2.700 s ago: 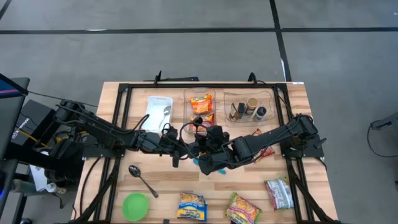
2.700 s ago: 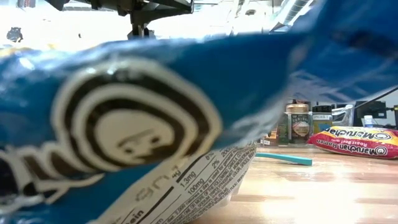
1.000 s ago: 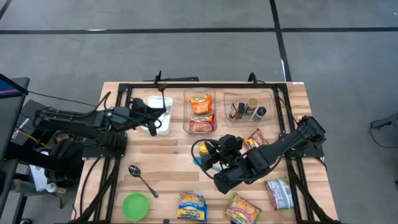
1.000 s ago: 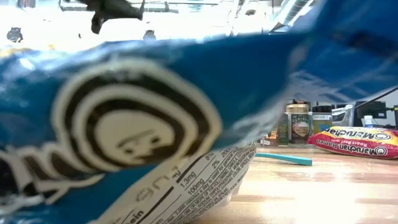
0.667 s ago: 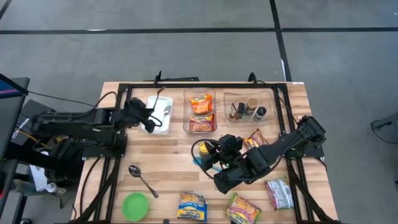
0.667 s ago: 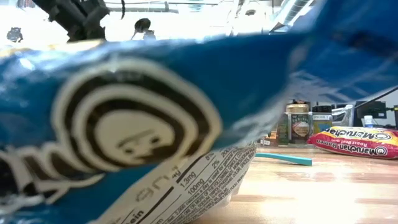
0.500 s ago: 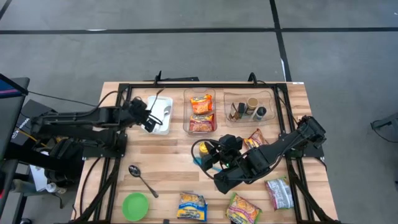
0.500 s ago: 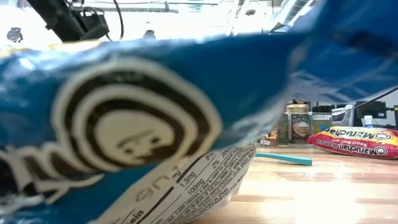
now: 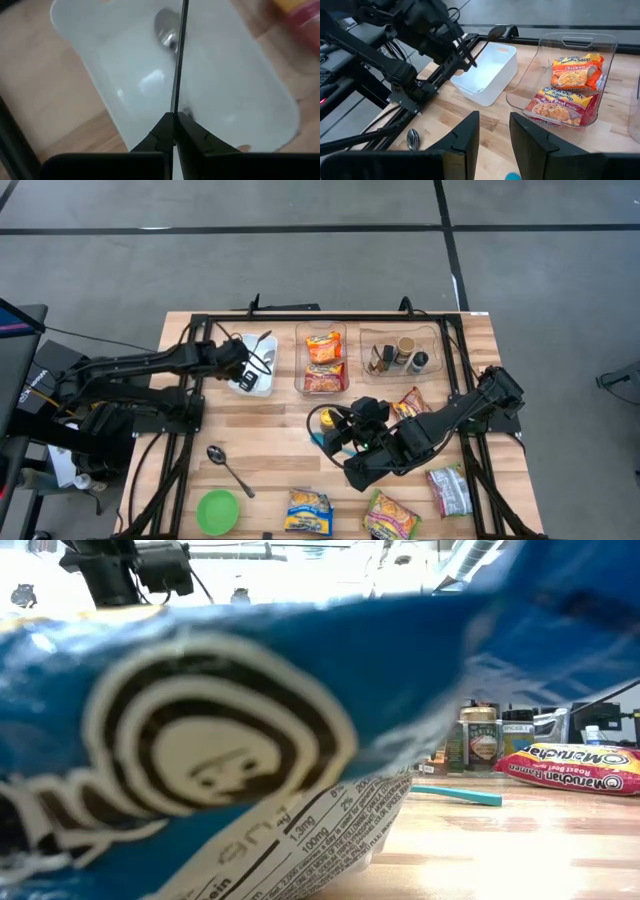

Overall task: Pick & Place Food Item
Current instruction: Put the right black spoon into the white bin

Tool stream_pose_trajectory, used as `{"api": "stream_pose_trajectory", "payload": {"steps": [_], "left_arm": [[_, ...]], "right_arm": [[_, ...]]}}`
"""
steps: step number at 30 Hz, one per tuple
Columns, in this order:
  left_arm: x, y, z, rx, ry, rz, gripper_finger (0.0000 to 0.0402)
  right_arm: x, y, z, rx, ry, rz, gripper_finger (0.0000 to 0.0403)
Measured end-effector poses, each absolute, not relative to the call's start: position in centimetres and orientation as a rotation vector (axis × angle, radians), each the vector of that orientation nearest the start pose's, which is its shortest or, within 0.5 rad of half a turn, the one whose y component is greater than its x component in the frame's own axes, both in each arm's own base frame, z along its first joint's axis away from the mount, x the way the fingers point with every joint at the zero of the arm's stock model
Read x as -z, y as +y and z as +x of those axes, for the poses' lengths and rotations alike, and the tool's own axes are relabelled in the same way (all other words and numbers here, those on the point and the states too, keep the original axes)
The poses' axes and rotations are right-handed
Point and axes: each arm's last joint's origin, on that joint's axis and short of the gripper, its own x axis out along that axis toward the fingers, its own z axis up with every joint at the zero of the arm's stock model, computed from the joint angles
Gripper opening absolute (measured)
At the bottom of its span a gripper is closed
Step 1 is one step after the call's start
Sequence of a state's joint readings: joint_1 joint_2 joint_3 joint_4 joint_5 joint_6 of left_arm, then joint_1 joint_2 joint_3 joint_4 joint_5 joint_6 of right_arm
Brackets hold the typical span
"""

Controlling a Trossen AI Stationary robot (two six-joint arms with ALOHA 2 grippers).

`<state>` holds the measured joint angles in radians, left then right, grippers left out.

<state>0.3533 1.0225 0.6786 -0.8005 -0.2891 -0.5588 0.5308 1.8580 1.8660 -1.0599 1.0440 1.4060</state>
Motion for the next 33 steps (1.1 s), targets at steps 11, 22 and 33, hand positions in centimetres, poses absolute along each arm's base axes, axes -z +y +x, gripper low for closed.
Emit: {"api": "stream_pose_trajectory", "payload": {"steps": [11, 22, 33], "left_arm": [[-18.9, 7.5, 15.5, -0.839, 1.123, -0.594, 0.0003], [-15.7, 6.9, 14.5, -0.82, 1.163, -0.611, 0.0007], [-15.6, 6.9, 14.5, -0.817, 1.153, -0.61, 0.0012]], "right_arm": [[-34.6, 17.1, 34.1, 0.814, 0.302, 0.551, 0.0102], [-34.6, 17.1, 34.1, 0.814, 0.302, 0.55, 0.0102], [-34.6, 17.1, 34.1, 0.815, 0.302, 0.55, 0.0102]]}}
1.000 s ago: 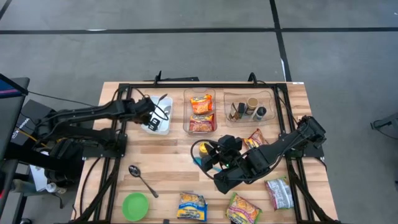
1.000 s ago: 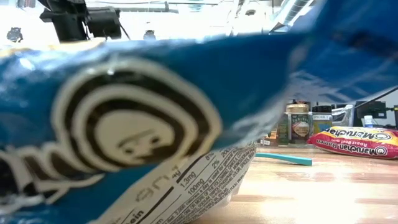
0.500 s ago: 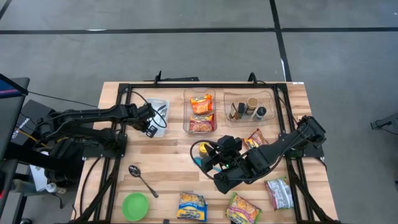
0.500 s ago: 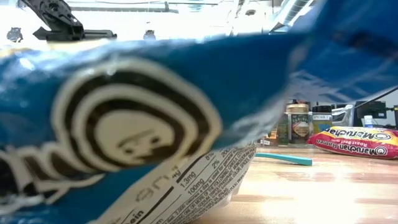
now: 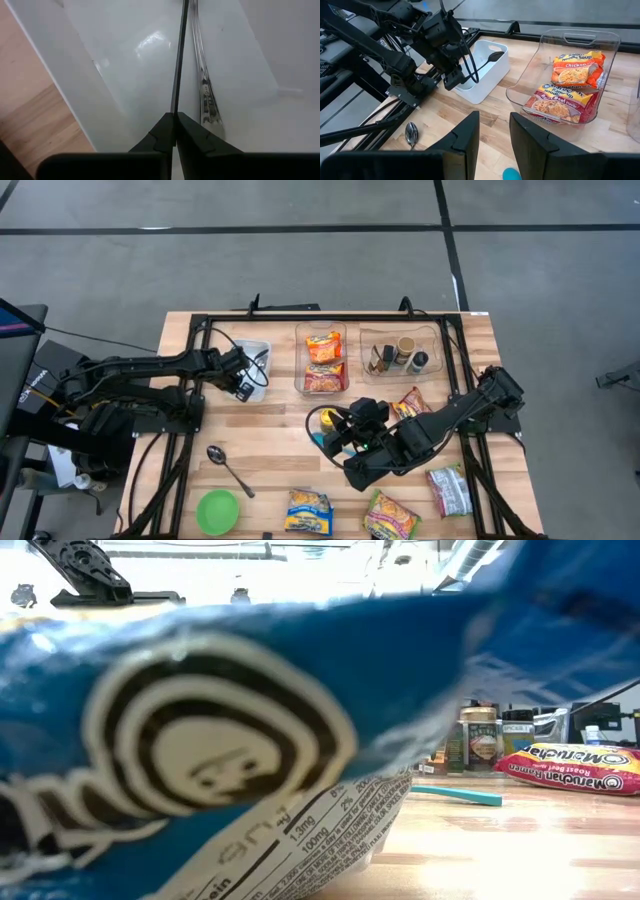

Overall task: Pick & Place Food Item
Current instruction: Put the right black spoon into the white bin, then put the yellow spice bottle into the right transparent bin

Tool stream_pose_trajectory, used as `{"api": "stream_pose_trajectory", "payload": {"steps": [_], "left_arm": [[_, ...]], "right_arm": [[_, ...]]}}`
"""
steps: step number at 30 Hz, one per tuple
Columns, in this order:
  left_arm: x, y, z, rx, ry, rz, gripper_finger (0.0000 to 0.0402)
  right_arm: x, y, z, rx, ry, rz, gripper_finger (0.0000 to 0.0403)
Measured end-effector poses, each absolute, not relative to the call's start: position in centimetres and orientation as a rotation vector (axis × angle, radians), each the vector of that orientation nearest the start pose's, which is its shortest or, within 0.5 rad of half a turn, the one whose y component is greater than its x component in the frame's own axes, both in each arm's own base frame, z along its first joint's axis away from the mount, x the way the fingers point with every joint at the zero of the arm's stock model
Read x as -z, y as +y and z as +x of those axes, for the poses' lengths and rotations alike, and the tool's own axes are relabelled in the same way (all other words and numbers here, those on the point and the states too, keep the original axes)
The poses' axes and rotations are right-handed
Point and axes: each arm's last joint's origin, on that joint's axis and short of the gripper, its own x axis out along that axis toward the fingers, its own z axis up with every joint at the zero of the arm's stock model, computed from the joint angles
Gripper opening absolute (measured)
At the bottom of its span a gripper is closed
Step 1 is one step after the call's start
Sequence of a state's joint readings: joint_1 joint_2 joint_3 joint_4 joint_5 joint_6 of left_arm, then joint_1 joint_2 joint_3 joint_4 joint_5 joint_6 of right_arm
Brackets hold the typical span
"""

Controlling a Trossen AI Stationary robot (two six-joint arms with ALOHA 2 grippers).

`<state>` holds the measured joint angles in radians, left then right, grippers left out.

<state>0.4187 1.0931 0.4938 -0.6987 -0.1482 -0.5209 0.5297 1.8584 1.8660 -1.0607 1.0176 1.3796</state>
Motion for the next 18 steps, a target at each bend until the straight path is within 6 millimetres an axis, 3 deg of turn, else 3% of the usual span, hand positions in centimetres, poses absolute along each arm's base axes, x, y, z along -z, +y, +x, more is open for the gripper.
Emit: {"api": "stream_pose_trajectory", "payload": {"steps": [18], "left_arm": [[-15.64, 6.84, 14.57, -0.789, 1.155, -0.637, 0.0048]], "right_arm": [[-34.64, 17.09, 34.07, 0.815, 0.303, 0.548, 0.0102]]}}
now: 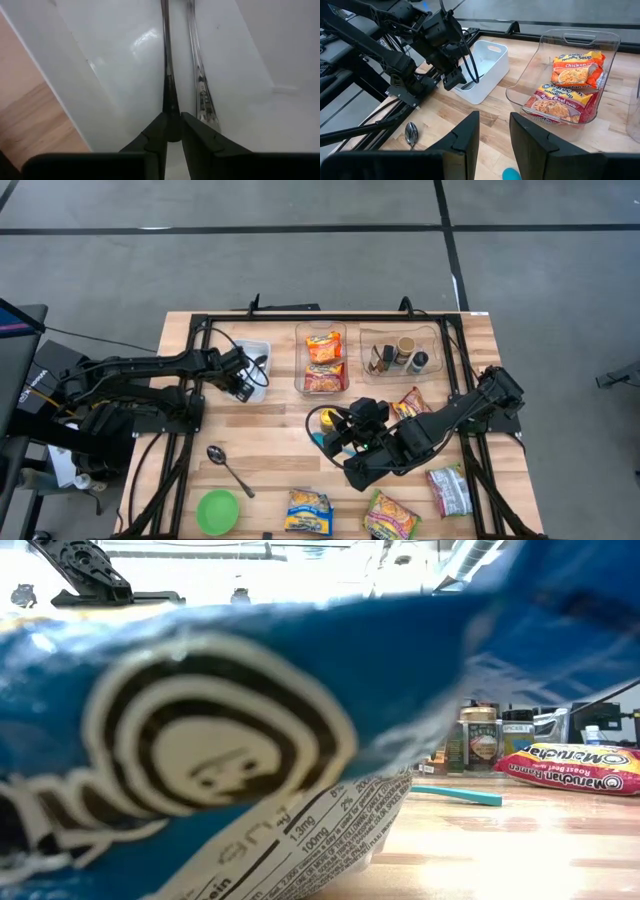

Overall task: Pick & Place Food Item
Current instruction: Put the yellow spice bottle into the right transparent bin

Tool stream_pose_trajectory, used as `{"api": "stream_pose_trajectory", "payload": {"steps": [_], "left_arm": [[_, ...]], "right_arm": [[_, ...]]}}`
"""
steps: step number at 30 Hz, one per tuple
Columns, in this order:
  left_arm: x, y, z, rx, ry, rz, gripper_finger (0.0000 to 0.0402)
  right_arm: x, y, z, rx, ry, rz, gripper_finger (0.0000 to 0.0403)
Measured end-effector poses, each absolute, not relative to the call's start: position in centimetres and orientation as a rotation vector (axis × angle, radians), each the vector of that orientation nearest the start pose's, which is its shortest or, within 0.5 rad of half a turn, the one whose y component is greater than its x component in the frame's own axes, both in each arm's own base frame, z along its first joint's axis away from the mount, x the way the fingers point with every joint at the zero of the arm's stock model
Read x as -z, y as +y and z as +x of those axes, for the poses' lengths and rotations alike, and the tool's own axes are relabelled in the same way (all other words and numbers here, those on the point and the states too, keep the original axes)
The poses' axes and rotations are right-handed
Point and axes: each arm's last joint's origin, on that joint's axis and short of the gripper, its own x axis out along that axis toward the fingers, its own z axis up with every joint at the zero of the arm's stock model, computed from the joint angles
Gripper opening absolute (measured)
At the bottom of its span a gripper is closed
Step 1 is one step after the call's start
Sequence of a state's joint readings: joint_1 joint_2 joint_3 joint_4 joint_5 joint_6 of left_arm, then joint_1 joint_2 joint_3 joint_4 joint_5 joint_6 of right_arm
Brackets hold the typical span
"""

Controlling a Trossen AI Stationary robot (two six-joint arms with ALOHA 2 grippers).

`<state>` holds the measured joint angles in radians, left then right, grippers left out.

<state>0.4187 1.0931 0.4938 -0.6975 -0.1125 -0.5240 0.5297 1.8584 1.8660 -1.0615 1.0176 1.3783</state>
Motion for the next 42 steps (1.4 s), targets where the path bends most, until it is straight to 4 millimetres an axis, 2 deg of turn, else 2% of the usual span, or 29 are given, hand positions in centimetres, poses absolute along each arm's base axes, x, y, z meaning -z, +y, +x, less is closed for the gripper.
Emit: {"api": "stream_pose_trajectory", "payload": {"steps": [9, 22, 33, 42], "left_arm": [[-16.0, 6.8, 14.5, -0.774, 1.121, -0.654, 0.004], [-18.6, 6.3, 13.5, -0.744, 0.903, -0.648, 0.0042], [-22.6, 5.7, 13.8, -0.551, 0.486, -0.682, 0.0017], [-25.9, 4.1, 15.1, -0.293, 0.176, -0.696, 0.0001]], "right_arm": [[-34.6, 17.1, 34.1, 0.815, 0.304, 0.547, 0.0102], [-34.6, 17.1, 34.1, 0.811, 0.313, 0.552, 0.0102], [-34.6, 17.1, 34.1, 0.806, 0.323, 0.556, 0.0102], [-34.5, 17.1, 34.0, 0.81, 0.331, 0.545, 0.0102]]}}
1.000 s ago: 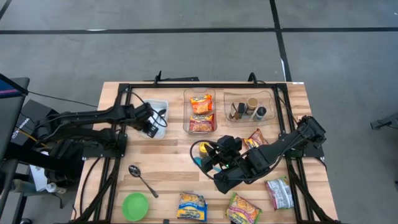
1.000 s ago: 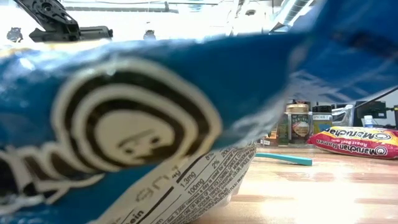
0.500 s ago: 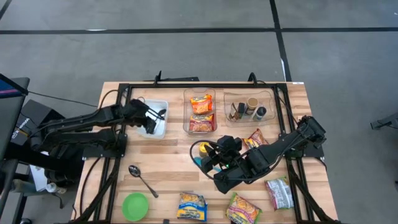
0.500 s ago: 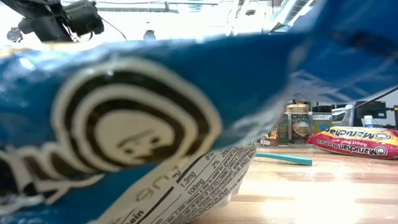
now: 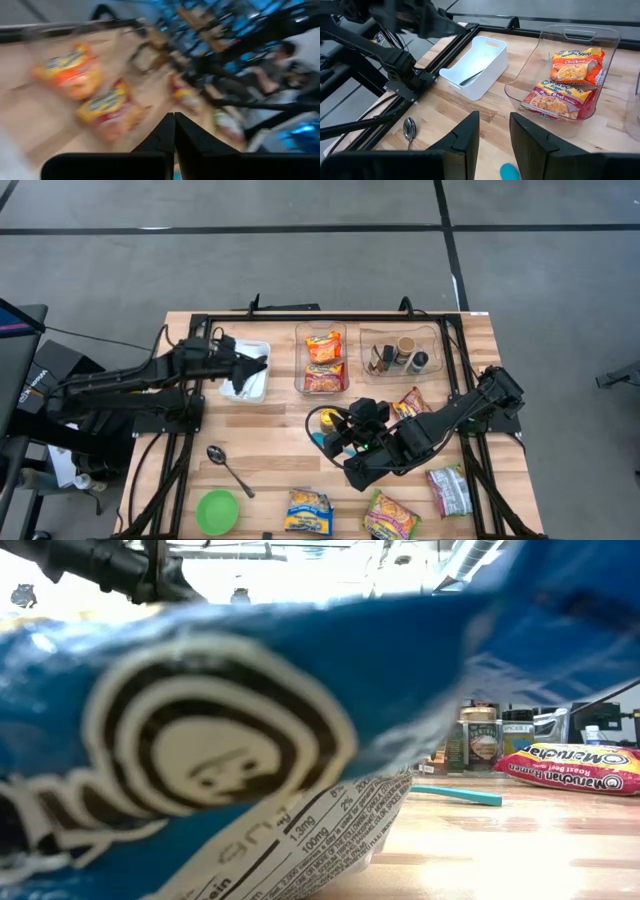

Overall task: Pick & Place Food Item
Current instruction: Put the yellow spice bottle into the right transparent bin

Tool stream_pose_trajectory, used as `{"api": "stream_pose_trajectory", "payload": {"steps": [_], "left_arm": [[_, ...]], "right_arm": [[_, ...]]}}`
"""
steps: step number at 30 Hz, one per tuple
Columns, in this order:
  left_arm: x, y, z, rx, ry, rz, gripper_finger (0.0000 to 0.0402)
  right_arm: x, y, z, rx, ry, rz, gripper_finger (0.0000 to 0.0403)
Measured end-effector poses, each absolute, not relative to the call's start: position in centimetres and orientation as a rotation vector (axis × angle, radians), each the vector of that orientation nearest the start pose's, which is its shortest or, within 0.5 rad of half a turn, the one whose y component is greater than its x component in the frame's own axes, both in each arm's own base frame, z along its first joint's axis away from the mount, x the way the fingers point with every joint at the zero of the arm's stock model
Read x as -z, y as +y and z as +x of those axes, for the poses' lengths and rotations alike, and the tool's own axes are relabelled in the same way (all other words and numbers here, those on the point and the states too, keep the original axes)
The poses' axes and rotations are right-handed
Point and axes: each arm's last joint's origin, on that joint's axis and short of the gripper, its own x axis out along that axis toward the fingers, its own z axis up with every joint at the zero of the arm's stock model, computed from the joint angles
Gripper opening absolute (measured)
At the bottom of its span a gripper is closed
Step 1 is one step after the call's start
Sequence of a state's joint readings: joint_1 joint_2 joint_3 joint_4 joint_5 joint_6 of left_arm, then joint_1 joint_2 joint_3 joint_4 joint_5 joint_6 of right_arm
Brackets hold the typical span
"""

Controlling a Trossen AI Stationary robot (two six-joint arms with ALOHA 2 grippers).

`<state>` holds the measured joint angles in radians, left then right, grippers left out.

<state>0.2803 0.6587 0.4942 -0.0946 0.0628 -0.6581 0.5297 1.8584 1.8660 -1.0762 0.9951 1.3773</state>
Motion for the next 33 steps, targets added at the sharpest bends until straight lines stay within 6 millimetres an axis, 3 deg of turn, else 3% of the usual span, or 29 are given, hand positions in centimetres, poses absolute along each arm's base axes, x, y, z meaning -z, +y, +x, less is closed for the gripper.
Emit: {"api": "stream_pose_trajectory", "payload": {"steps": [8, 14, 21, 33], "left_arm": [[-27.6, 1.3, 16.0, -0.051, 0.07, -0.678, 0.0001], [-27.5, -1.3, 16.4, 0.09, 0.127, -0.689, 0.0001], [-26.2, -4.3, 17.5, 0.213, 0.25, -0.676, 0.0001], [-22.7, -8.0, 19.6, 0.246, 0.466, -0.641, 0.0001]], "right_arm": [[-34.3, 16.9, 33.7, 0.826, 0.36, 0.509, 0.0102], [-34.2, 16.6, 33.6, 0.837, 0.375, 0.491, 0.0102], [-33.8, 15.6, 33.9, 0.83, 0.504, 0.53, 0.0102], [-33.0, 12.3, 34.9, 0.779, 0.86, 0.738, 0.0102]]}}
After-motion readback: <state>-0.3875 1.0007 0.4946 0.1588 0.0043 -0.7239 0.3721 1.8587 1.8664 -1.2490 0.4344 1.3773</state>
